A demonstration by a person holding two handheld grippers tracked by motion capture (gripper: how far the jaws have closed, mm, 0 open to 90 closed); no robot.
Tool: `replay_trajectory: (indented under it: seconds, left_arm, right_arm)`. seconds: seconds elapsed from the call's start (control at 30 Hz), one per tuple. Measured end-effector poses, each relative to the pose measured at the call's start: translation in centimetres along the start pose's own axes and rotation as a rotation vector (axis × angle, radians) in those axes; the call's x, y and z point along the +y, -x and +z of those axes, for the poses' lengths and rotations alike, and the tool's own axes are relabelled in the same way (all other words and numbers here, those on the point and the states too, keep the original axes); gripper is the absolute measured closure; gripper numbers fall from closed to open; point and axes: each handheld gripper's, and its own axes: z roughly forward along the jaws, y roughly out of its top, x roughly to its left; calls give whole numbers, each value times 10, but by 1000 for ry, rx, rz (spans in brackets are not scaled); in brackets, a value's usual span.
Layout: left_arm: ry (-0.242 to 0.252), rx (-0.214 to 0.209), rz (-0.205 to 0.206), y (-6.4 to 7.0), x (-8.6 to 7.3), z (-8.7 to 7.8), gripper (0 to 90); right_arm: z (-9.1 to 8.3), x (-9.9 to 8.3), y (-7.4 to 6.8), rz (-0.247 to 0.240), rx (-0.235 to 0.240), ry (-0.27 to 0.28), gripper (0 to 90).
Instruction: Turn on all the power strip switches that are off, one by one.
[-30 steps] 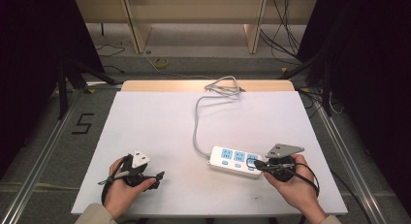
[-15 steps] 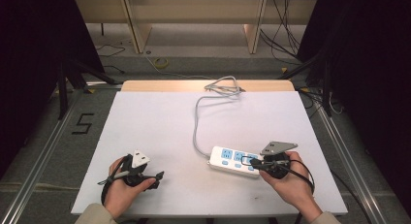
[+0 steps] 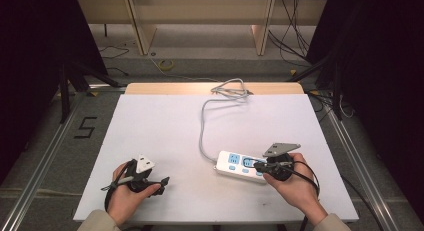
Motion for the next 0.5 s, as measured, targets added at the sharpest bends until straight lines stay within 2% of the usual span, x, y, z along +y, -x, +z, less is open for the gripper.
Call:
replay_trajectory:
  seconds: [0.5]
  left_arm:
    - [-2, 2, 1, 0, 0, 0, 165]
  right_arm:
    - [5, 11, -2, -4, 18, -28, 900]
